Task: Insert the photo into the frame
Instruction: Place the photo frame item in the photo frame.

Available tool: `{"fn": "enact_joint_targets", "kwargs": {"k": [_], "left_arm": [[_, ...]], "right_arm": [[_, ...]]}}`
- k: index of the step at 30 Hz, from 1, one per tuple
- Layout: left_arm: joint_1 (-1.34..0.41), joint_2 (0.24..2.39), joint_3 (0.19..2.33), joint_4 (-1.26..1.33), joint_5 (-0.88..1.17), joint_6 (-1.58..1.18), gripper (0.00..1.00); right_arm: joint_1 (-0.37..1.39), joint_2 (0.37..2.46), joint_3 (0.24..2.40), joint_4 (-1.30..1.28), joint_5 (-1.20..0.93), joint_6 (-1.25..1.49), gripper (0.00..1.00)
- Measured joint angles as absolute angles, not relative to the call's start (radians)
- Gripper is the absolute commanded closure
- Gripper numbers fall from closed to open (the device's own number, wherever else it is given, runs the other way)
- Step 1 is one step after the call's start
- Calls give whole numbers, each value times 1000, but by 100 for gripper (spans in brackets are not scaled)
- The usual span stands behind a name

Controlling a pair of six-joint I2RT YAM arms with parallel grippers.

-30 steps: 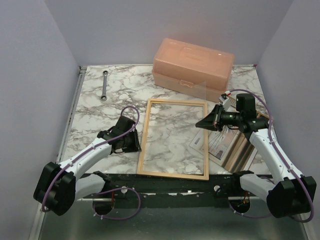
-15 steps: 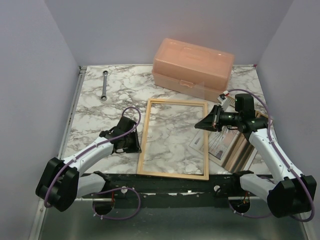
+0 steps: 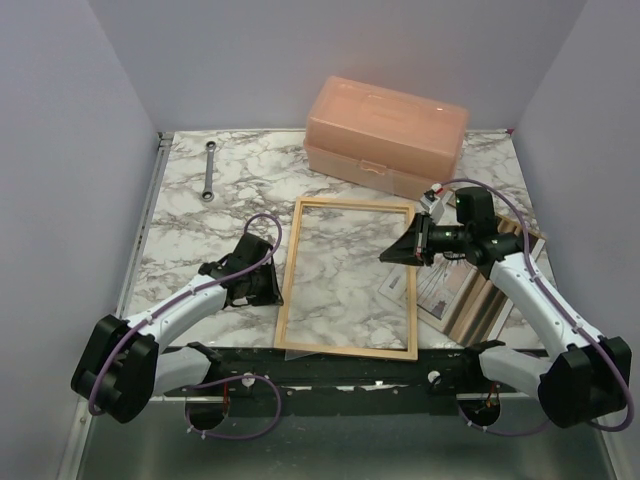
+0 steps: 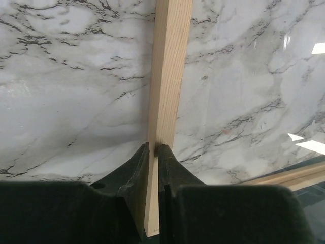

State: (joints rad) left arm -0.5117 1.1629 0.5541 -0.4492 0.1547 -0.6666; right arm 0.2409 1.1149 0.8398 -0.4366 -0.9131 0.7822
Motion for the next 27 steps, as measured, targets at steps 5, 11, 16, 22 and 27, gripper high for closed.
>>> {"fn": "enact_joint_targets", "kwargs": {"k": [5, 11, 16, 22, 27], "left_arm": [[-511, 1166, 552, -440, 161, -667, 87], [-511, 1177, 551, -425, 173, -667, 91], [-510, 1183, 551, -410, 179, -667, 91], [-510, 1183, 551, -408, 180, -667, 92], [-510, 1183, 551, -408, 180, -667, 93]], "right_arm": [[257, 1129, 841, -420, -912, 789, 100], [265, 1145, 887, -430, -885, 780, 100], [268, 1156, 944, -444, -858, 751, 100], [270, 1184, 946, -443, -850, 740, 100], [270, 1198, 947, -448, -828, 722, 100]]}}
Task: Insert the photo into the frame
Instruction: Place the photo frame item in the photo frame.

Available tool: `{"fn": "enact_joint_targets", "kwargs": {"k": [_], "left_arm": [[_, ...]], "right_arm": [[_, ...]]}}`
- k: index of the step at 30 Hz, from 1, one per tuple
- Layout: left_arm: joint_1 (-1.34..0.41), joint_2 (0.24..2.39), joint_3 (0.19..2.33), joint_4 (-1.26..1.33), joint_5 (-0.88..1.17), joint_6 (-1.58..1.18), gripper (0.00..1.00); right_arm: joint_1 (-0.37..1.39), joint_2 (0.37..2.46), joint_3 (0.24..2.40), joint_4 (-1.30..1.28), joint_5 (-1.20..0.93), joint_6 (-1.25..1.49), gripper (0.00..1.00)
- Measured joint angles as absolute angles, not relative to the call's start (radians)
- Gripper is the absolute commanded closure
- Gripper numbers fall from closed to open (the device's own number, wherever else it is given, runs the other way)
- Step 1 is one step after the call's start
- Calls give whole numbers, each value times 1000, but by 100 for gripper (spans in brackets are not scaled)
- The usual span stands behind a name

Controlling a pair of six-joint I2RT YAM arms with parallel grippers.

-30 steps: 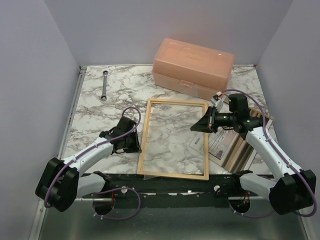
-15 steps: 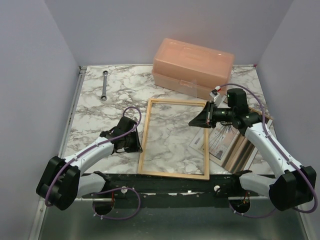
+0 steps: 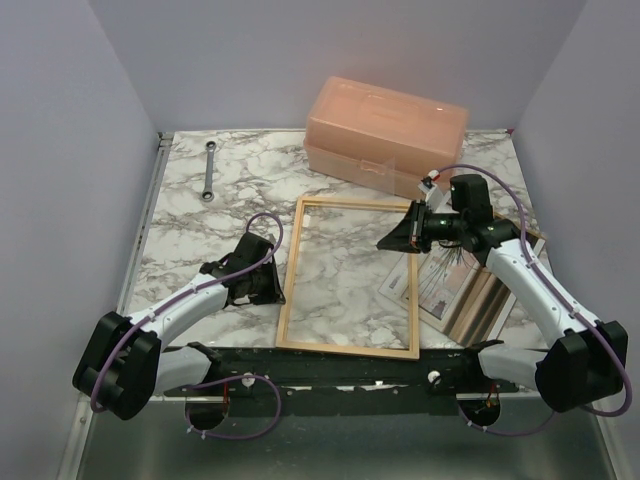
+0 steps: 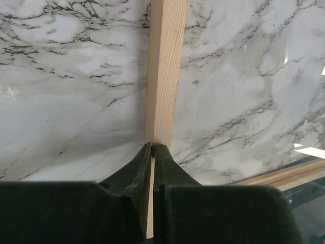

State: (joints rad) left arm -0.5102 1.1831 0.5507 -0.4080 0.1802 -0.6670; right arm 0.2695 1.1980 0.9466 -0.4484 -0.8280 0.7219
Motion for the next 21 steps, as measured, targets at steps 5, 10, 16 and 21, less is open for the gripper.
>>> {"fn": "enact_joint_targets", "kwargs": {"k": [5, 10, 16, 21], "left_arm": [[-510, 1183, 551, -407, 180, -667, 93], [-510, 1183, 551, -406, 180, -667, 93], [-510, 1183, 551, -406, 180, -667, 94], [-510, 1184, 551, -405, 181, -667, 94]], "right_arm": [[270, 1202, 947, -454, -801, 706, 100], [270, 1208, 946, -448, -798, 706, 100], [270, 1217, 946, -435, -800, 707, 100], [274, 1221, 946, -413, -806, 711, 100]]}}
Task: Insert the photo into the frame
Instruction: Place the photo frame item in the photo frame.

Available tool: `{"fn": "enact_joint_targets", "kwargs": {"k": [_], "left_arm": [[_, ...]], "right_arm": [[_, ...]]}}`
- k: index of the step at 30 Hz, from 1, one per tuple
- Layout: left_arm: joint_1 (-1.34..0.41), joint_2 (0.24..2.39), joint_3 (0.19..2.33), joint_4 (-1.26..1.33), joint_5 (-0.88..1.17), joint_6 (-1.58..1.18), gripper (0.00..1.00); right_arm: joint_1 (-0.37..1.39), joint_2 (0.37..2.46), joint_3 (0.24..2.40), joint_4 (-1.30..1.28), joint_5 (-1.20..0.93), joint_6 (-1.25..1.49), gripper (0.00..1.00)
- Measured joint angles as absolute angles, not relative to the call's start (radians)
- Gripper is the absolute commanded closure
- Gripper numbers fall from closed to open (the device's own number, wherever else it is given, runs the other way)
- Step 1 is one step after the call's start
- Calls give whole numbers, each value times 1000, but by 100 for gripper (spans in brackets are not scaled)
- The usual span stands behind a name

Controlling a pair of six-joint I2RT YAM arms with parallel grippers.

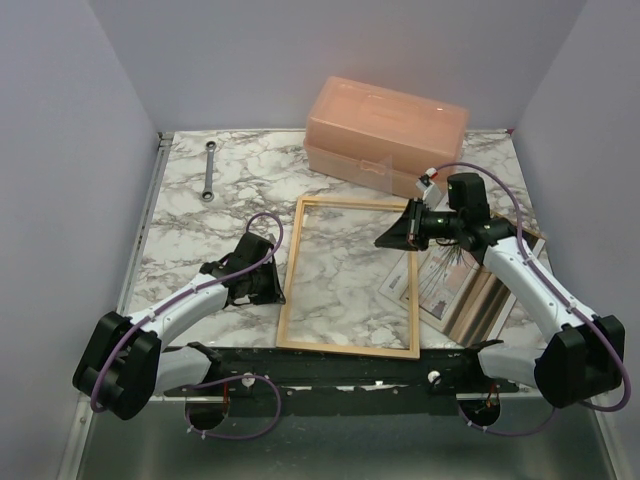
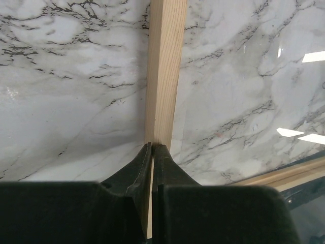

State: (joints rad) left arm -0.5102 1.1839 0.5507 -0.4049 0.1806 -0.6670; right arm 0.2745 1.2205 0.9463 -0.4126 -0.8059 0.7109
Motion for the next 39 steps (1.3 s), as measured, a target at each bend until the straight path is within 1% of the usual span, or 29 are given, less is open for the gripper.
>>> {"fn": "enact_joint_targets", "kwargs": {"k": [15, 39], "left_arm": [[-510, 1196, 551, -385, 194, -672, 96], [-509, 1200, 551, -381, 197, -673, 97]], "right_arm": [[295, 1249, 932, -383, -813, 703, 100], [295, 1258, 965, -424, -813, 641, 100]]}}
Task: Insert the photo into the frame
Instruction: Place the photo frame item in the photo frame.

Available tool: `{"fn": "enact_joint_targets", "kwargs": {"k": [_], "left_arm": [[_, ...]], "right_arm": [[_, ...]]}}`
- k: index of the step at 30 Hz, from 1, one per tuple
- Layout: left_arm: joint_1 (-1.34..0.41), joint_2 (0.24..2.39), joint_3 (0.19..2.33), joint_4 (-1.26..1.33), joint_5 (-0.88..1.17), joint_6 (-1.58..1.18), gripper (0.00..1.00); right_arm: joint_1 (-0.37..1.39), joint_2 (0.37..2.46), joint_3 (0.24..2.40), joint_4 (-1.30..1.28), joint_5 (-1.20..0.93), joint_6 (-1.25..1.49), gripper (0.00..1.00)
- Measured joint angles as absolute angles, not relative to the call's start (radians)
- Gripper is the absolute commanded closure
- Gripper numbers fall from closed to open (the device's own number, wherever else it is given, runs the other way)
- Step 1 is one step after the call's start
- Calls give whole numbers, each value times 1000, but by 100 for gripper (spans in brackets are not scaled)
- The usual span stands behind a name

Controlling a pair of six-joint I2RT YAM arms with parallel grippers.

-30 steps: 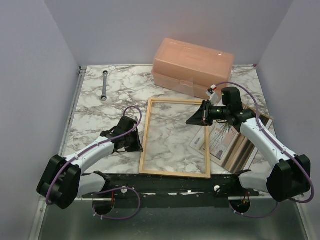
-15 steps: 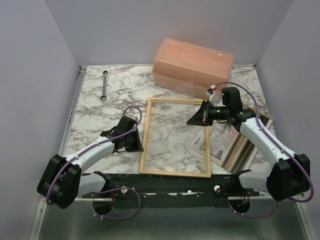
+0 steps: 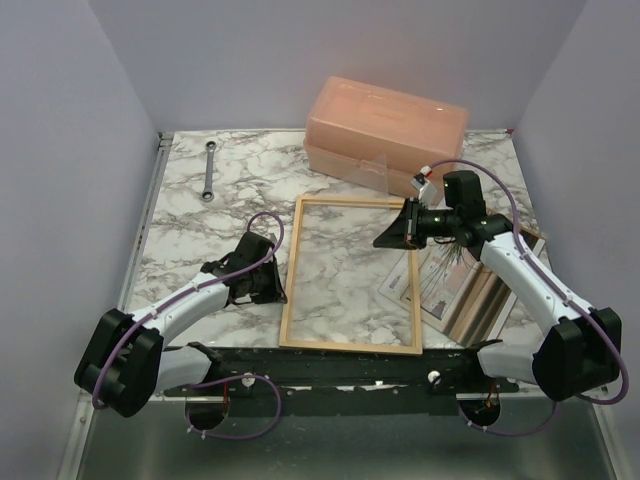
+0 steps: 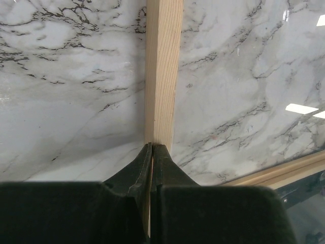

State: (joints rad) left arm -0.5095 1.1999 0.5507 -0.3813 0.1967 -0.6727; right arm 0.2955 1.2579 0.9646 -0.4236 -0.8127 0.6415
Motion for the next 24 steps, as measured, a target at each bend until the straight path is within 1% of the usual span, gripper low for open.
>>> {"fn": "enact_joint_targets", "kwargs": {"k": [17, 24], "left_arm": [[-509, 1206, 551, -373, 205, -675, 98], [-508, 1206, 551, -373, 208, -675, 99]], "right_arm": [[288, 1315, 985, -461, -774, 592, 100], [294, 1360, 1056, -528, -759, 558, 100]]}}
